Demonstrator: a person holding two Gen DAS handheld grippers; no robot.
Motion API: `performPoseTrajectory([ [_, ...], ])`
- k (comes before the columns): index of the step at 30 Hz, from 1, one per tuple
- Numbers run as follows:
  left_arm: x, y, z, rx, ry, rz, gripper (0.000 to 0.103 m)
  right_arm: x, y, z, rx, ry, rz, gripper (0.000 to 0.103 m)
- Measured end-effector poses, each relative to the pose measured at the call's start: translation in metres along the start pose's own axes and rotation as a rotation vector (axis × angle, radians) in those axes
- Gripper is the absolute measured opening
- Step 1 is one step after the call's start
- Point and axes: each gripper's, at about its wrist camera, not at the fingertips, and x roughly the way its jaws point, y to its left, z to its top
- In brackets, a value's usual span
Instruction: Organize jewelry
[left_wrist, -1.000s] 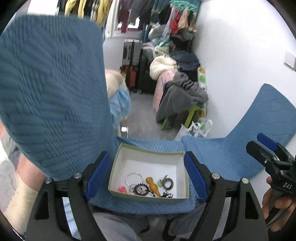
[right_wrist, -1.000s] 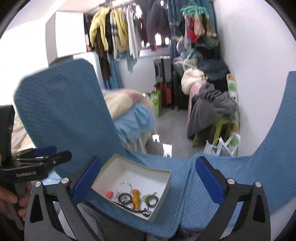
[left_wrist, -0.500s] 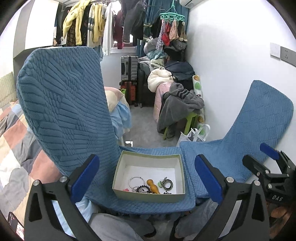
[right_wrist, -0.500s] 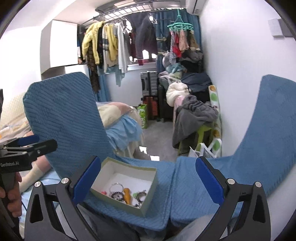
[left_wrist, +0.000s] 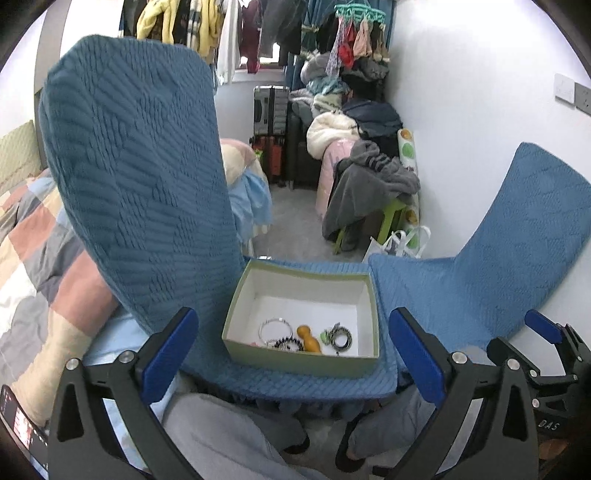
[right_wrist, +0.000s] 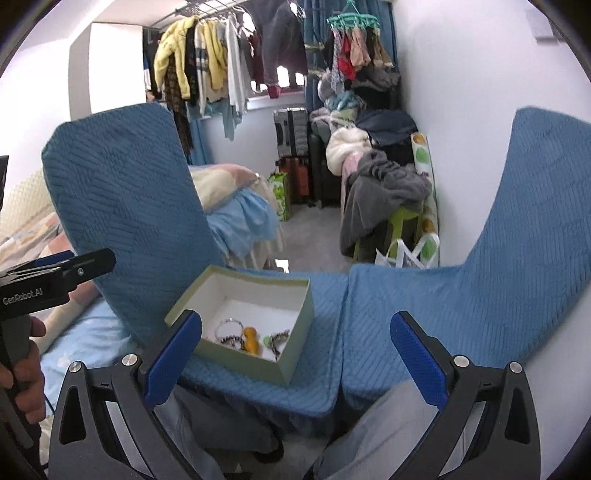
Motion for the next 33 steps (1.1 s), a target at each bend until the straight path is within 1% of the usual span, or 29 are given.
performPoseTrajectory([
  [5, 0.006, 0.0, -0.008, 0.002, 0.029, 0.015, 0.102, 0.005, 0.0, -0.01, -0.002, 0.034, -0.009, 0.103],
  [11, 0.011, -0.003, -0.013, 0.007, 0.054, 0.012, 0.102, 0.009, -0.004, -0.016, 0.017, 0.06, -0.027, 0.103],
  [13, 0.011, -0.003, -0.014, 0.005, 0.058, 0.012, 0.102, 0.01, -0.005, -0.016, 0.019, 0.06, -0.043, 0.103],
  [18, 0.013, -0.003, -0.015, 0.005, 0.071, 0.018, 0.102, 0.01, -0.005, -0.018, 0.015, 0.063, -0.047, 0.103],
  [29, 0.016, -0.002, -0.017, 0.015, 0.092, 0.003, 0.102, 0.009, -0.008, -0.02, 0.027, 0.056, -0.058, 0.103],
  [33, 0.016, -0.009, -0.017, 0.047, 0.095, -0.01, 0.102, 0.009, -0.008, -0.021, 0.033, 0.059, -0.047, 0.103],
])
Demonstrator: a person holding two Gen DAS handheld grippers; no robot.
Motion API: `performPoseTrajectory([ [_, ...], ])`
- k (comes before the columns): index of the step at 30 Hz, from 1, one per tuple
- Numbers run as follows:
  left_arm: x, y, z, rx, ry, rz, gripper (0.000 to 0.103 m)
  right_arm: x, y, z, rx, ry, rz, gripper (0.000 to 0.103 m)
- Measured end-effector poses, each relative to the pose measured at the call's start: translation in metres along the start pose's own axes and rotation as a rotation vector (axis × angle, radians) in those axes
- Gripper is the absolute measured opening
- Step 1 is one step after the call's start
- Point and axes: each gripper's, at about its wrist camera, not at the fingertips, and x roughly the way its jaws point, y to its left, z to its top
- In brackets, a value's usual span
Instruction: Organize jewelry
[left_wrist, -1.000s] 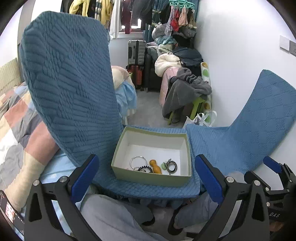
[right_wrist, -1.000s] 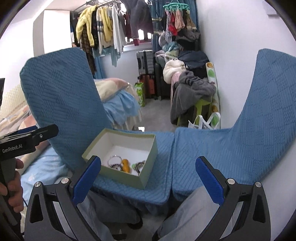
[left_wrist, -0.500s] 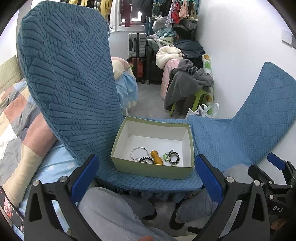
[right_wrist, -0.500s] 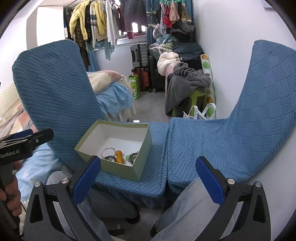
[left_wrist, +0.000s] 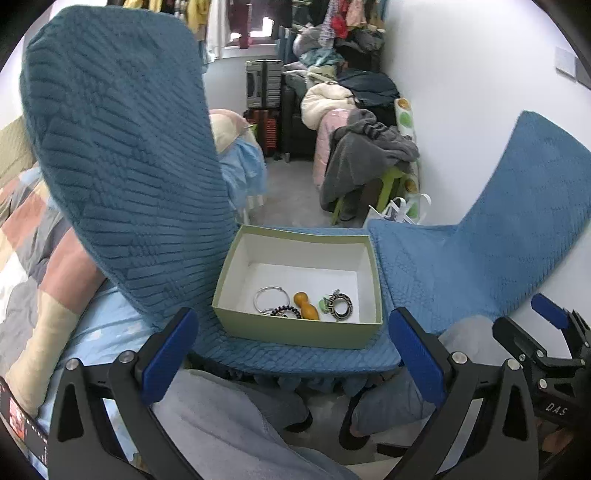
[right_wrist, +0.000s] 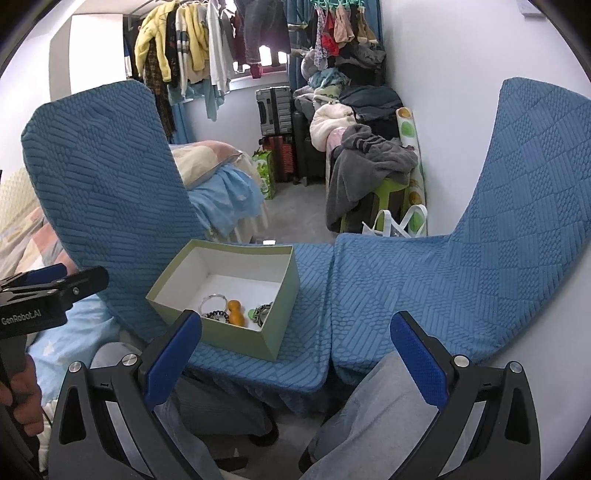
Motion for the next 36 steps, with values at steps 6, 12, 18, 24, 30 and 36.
performPoseTrajectory([
  [6, -0.0001, 0.0019, 0.0002, -0.02, -0.002, -0.003, 0.102, -0.0016, -0.0004, -0.001, 0.002, -0.005, -0.002, 0.103],
  [12, -0.0019, 0.0017, 0.0, -0.021, -0.004, -0.001, 0.102, -0.0024, -0.0033, -0.0001, 0.009, -0.002, -0.003, 0.103],
  [18, -0.0031, 0.0004, 0.0017, -0.014, -0.007, 0.012, 0.102, -0.0053, -0.0013, 0.0005, -0.001, -0.009, -0.006, 0.103],
  [24, -0.0026, 0.0012, 0.0015, -0.019, -0.007, 0.006, 0.102, -0.0066, -0.0015, -0.0004, 0.01, -0.006, 0.001, 0.103],
  [30, -0.0044, 0.0006, 0.0023, -0.012, -0.009, 0.016, 0.102, -0.008, 0.0003, -0.0017, 0.003, -0.008, 0.001, 0.103],
  [36, -0.0063, -0.001, 0.0024, -0.011, -0.013, 0.008, 0.102, -0.0095, -0.0006, -0.0006, 0.004, -0.01, -0.003, 0.103],
])
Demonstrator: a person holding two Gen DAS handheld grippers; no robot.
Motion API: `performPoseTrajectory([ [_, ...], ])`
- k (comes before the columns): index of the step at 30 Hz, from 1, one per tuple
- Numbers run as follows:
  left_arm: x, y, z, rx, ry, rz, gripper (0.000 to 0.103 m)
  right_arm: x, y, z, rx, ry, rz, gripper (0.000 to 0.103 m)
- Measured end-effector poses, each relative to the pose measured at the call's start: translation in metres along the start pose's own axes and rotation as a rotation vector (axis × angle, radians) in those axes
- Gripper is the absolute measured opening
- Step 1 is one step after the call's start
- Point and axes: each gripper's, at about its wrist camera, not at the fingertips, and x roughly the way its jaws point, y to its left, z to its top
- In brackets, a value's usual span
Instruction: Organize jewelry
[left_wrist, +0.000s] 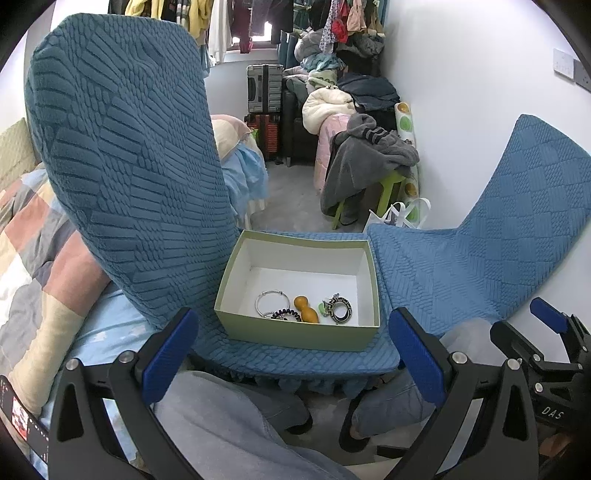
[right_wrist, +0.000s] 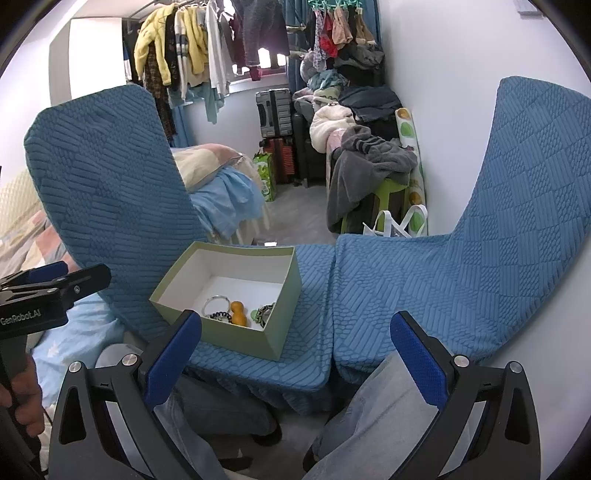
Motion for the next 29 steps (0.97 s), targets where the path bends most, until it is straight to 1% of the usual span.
performPoseTrajectory([
  [13, -0.003, 0.001, -0.001, 0.002, 0.001, 0.008, 0.102, -0.002, 0.0, 0.004, -0.005, -0.009, 0.007, 0.103],
  [18, -0.004, 0.002, -0.001, -0.009, 0.004, -0.009, 0.102, -0.003, 0.0, 0.006, -0.009, -0.021, 0.003, 0.103],
  [22, -0.007, 0.001, 0.0, -0.006, -0.004, -0.008, 0.102, -0.005, 0.0, 0.01, -0.015, -0.034, -0.002, 0.103],
  [29, -0.006, 0.002, 0.0, -0.013, -0.01, -0.029, 0.102, -0.004, 0.001, 0.01, -0.02, -0.03, 0.0, 0.103],
])
